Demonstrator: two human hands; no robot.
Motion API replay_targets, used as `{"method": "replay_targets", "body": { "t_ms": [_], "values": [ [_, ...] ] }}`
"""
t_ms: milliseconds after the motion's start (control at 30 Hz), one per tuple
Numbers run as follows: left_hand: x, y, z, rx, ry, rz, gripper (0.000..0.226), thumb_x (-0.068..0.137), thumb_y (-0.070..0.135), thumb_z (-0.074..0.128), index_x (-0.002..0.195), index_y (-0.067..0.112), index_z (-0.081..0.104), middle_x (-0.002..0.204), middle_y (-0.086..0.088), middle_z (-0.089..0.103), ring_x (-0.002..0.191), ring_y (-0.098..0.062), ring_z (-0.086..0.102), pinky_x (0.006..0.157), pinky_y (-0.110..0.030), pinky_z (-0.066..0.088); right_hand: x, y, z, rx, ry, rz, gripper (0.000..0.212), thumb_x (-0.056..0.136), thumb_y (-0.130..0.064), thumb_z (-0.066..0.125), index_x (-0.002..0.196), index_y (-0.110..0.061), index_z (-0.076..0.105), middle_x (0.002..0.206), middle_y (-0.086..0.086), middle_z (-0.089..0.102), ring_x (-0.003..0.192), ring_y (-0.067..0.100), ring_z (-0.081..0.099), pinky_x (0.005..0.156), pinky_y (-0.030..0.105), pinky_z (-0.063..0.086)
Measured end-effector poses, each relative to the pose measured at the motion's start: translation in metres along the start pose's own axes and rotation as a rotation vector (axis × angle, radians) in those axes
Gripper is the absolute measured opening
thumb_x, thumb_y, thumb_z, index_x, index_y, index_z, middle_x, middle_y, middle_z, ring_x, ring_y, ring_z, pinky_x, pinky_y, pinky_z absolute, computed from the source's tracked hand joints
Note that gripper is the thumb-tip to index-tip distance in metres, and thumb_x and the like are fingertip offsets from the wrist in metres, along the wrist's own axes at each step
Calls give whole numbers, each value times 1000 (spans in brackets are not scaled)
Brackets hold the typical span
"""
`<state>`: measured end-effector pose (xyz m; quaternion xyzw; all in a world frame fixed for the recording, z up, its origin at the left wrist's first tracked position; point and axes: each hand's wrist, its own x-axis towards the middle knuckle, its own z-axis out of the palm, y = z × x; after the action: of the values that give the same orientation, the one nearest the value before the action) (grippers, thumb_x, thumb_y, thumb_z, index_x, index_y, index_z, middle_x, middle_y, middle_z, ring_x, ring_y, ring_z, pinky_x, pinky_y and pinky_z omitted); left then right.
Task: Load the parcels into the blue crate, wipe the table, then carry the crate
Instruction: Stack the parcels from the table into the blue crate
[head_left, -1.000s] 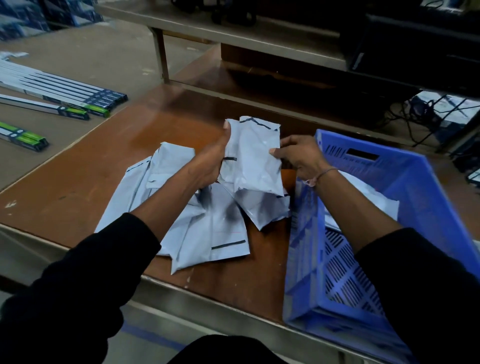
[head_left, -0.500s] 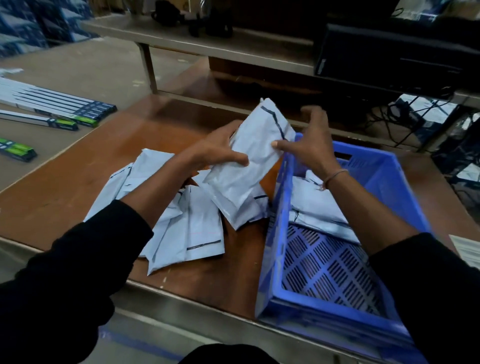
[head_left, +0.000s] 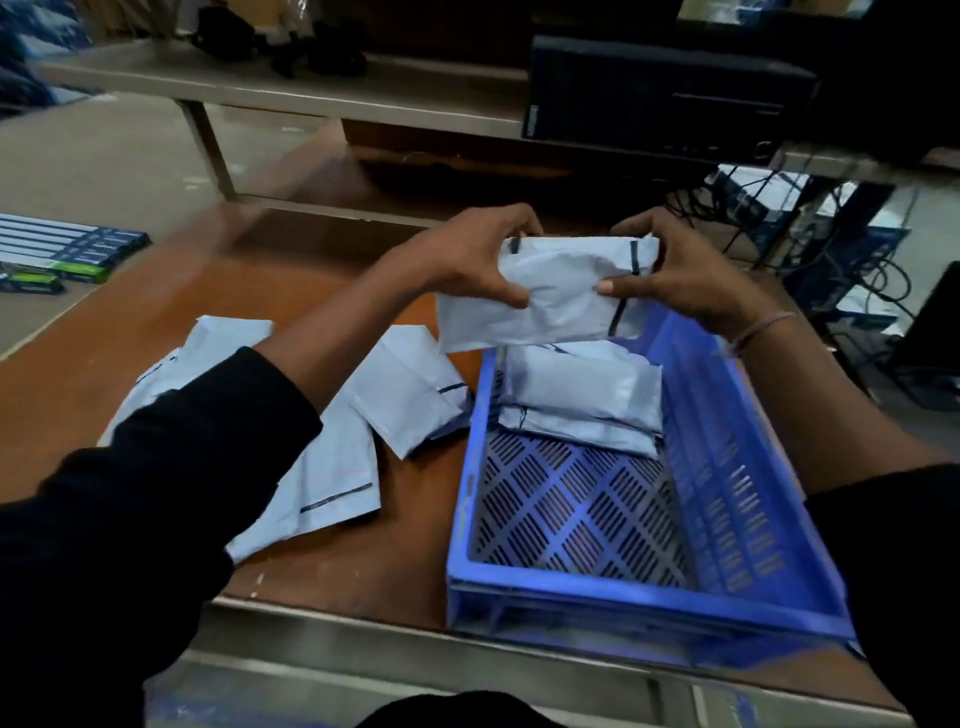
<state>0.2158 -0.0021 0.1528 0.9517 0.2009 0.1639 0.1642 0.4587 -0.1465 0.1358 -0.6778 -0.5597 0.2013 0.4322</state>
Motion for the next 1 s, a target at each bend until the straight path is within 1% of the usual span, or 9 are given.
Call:
{"method": "replay_targets", "body": {
  "t_ms": [67, 133, 233, 400, 500, 667, 833, 900, 1000],
  "values": [
    [11, 6, 14, -17, 19, -6, 63, 66, 54, 87, 115, 26, 59, 116, 7, 62, 105, -14, 58, 86, -36, 50, -12, 11, -16, -33, 0, 97, 69, 66, -20, 91, 122, -8, 53, 103, 8, 68, 87, 14, 63, 82, 42, 59],
    [21, 10, 29, -37, -9, -11, 60, 66, 57, 87, 109, 27, 59, 112, 10, 60, 102, -11, 55, 80, -30, 43, -22, 22, -28, -124, -1, 125, 71, 65, -31, 91, 122, -12, 54, 108, 7, 70, 90, 16, 67, 81, 34, 58],
    [33, 15, 55, -14, -36, 4, 60, 67, 53, 89, 110, 23, 59, 110, 9, 58, 100, -11, 52, 77, -29, 38, -33, 32, -33, -500, -2, 85, 58, 68, -44, 87, 111, -16, 60, 101, 1, 65, 88, 18, 60, 68, 5, 42],
    [58, 16, 86, 137, 49, 7, 53, 72, 33, 85, 113, 19, 54, 120, -2, 59, 105, -25, 58, 73, -34, 41, -21, 60, -25, -809, 159, -45, 40, 66, -39, 81, 93, -16, 64, 91, 12, 70, 87, 37, 63, 71, 40, 48],
    [71, 15, 100, 184, 33, 32, 45, 74, 11, 76, 111, 15, 50, 119, -7, 53, 100, -31, 59, 77, -43, 51, -11, 71, -13, -1055, 186, -62, 37, 61, -33, 75, 90, -14, 64, 88, 15, 69, 90, 40, 59, 68, 40, 44],
    [89, 2, 128, 417, 27, 98, 44, 71, 1, 74, 109, 8, 53, 114, -18, 54, 100, -40, 55, 72, -52, 50, 5, 97, 8, -1238, 139, -41, 41, 61, -14, 78, 97, -4, 62, 89, 22, 65, 84, 42, 59, 64, 40, 46],
    [97, -9, 147, 495, -97, 95, 38, 82, -1, 64, 118, 5, 51, 119, -22, 53, 106, -43, 56, 79, -53, 47, 14, 124, 34, -1199, 26, 19, 44, 87, -1, 54, 131, -1, 49, 119, 24, 56, 95, 43, 61, 71, 47, 51],
    [99, -13, 153, 508, -171, 65, 43, 86, 1, 63, 125, 6, 47, 124, -22, 50, 108, -44, 57, 80, -51, 48, 16, 130, 38, -1148, -30, 77, 48, 90, -4, 55, 137, -2, 43, 127, 23, 51, 99, 42, 61, 71, 46, 52],
    [103, -20, 156, 474, -237, -2, 53, 88, 3, 67, 135, 9, 42, 134, -21, 45, 109, -43, 59, 69, -43, 42, 20, 136, 37, -987, -135, 141, 58, 84, -26, 73, 130, -3, 46, 129, 21, 50, 105, 41, 59, 81, 44, 52]
  ]
}}
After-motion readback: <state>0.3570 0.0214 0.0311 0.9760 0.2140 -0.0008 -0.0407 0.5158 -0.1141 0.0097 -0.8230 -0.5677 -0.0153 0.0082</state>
